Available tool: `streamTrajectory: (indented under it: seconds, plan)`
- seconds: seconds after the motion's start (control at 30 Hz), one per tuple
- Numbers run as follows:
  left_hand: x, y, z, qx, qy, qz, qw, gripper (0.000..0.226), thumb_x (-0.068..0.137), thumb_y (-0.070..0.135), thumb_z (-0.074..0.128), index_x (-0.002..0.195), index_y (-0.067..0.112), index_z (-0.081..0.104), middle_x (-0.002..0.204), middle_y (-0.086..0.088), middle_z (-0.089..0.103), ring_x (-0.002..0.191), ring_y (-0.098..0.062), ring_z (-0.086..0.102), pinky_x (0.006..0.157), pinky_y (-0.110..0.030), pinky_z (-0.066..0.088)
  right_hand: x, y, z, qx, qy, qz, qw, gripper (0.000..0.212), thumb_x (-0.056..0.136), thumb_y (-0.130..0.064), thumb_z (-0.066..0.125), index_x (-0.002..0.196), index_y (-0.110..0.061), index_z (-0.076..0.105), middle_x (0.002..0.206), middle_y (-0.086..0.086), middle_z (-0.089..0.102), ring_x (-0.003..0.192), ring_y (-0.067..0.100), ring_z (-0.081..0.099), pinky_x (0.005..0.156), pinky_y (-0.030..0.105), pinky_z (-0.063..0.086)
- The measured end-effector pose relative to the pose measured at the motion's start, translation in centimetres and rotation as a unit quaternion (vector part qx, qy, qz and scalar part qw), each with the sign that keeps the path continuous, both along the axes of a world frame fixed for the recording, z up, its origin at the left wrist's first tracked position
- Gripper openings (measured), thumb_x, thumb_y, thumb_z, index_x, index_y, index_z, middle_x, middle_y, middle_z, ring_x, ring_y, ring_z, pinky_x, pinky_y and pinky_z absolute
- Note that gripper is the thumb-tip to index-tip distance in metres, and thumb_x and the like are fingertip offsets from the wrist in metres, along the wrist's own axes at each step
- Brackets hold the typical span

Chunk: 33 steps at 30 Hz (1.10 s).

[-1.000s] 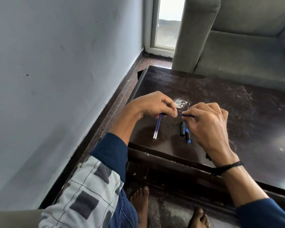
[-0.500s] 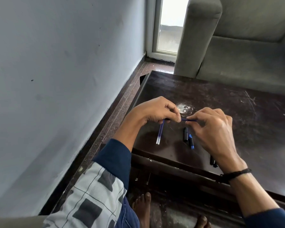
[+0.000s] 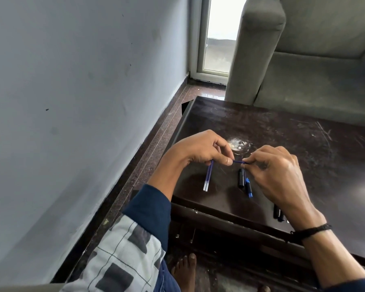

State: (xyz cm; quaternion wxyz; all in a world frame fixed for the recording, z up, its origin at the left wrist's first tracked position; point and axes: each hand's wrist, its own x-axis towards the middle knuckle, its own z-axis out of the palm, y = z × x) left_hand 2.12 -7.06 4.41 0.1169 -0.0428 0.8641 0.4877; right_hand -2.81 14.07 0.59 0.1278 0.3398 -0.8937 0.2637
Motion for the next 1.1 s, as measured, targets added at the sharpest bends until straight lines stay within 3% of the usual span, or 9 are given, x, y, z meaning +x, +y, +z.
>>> streamTrajectory:
  seconds: [0.13,0.23,0.33,0.5,0.6,0.7,0.87,1.03,1.1]
  plan:
    - [-0.1,-0.3,-0.1,0.001,0.013,-0.022,1.0,0.022,0.083,0.003,0.078,0.104,0.01,0.078,0.071,-0.005,0.06,0.06,-0.006,0.053,0.06,-0.019,0.047,-0.1,0.1,0.0,0.002,-0.005,0.002,1.0,0.012,0.075,-0.016,0.089,0.078,-0.021,0.078,0.08,-0.011,0.065,0.081,0.02,0.053,0.075,0.049,0.049]
    - [-0.1,-0.3,0.0,-0.004,0.014,-0.033,0.999,0.023,0.084,0.002,0.076,0.106,0.011,0.079,0.072,-0.008,0.058,0.062,-0.011,0.052,0.06,-0.02,0.047,-0.1,0.1,-0.1,0.012,-0.01,0.011,1.0,0.012,0.076,-0.018,0.089,0.076,-0.023,0.078,0.079,-0.013,0.064,0.081,0.019,0.052,0.076,0.048,0.048]
    - [-0.1,-0.4,0.0,-0.014,0.009,-0.036,0.999,0.022,0.085,0.004,0.076,0.106,0.013,0.079,0.07,-0.006,0.06,0.055,-0.006,0.05,0.06,-0.02,0.047,-0.1,0.0,-0.1,0.014,-0.018,0.008,1.0,0.012,0.076,-0.021,0.089,0.075,-0.026,0.078,0.079,-0.016,0.063,0.079,0.016,0.049,0.076,0.046,0.047]
    - [-0.1,-0.6,0.0,-0.005,0.016,-0.017,1.0,0.021,0.086,0.006,0.076,0.106,0.012,0.079,0.072,-0.009,0.062,0.053,-0.006,0.051,0.062,-0.021,0.047,-0.1,0.0,0.6,0.034,-0.059,-0.018,0.998,0.016,0.079,-0.029,0.086,0.093,-0.032,0.077,0.087,-0.018,0.065,0.089,0.015,0.057,0.084,0.043,0.048]
    - [0.0,-0.9,0.0,-0.002,0.02,-0.003,1.0,0.021,0.087,0.006,0.075,0.106,0.012,0.079,0.077,-0.012,0.063,0.053,-0.005,0.051,0.062,-0.021,0.048,-0.4,0.7,1.3,0.06,-0.146,-0.071,0.985,0.016,0.08,-0.032,0.084,0.089,-0.032,0.071,0.082,-0.017,0.065,0.081,0.009,0.06,0.074,0.032,0.042]
    - [0.0,-1.1,0.1,-0.003,0.019,0.001,1.0,0.021,0.087,0.007,0.075,0.106,0.012,0.079,0.078,-0.012,0.064,0.058,-0.007,0.052,0.061,-0.019,0.049,-0.3,0.9,1.5,0.12,-0.232,-0.097,0.96,0.021,0.078,-0.038,0.085,0.082,-0.03,0.066,0.077,-0.016,0.067,0.078,0.005,0.061,0.071,0.031,0.04]
    - [0.0,-0.7,0.0,-0.002,0.015,-0.002,1.0,0.02,0.087,0.007,0.075,0.106,0.012,0.079,0.078,-0.009,0.064,0.058,-0.004,0.052,0.061,-0.017,0.049,0.4,0.1,1.0,0.183,-0.292,-0.118,0.931,0.026,0.075,-0.034,0.085,0.083,-0.03,0.061,0.086,-0.01,0.07,0.084,0.016,0.064,0.066,0.032,0.039]
    - [0.1,-0.5,0.0,-0.004,0.01,0.0,1.0,0.019,0.088,0.008,0.075,0.105,0.014,0.079,0.077,-0.008,0.065,0.059,-0.006,0.053,0.062,-0.018,0.049,0.5,0.2,1.3,0.201,-0.3,-0.141,0.922,0.023,0.078,-0.021,0.077,0.092,-0.03,0.061,0.083,-0.006,0.059,0.085,0.024,0.051,0.074,0.032,0.035]
    - [0.1,-0.4,0.0,-0.004,0.005,-0.001,1.0,0.019,0.088,0.008,0.075,0.105,0.014,0.079,0.073,-0.004,0.065,0.058,-0.006,0.053,0.062,-0.017,0.049,0.2,0.5,1.2,0.191,-0.307,-0.158,0.919,0.026,0.078,-0.023,0.076,0.097,-0.032,0.061,0.085,-0.004,0.061,0.087,0.026,0.057,0.076,0.033,0.041]
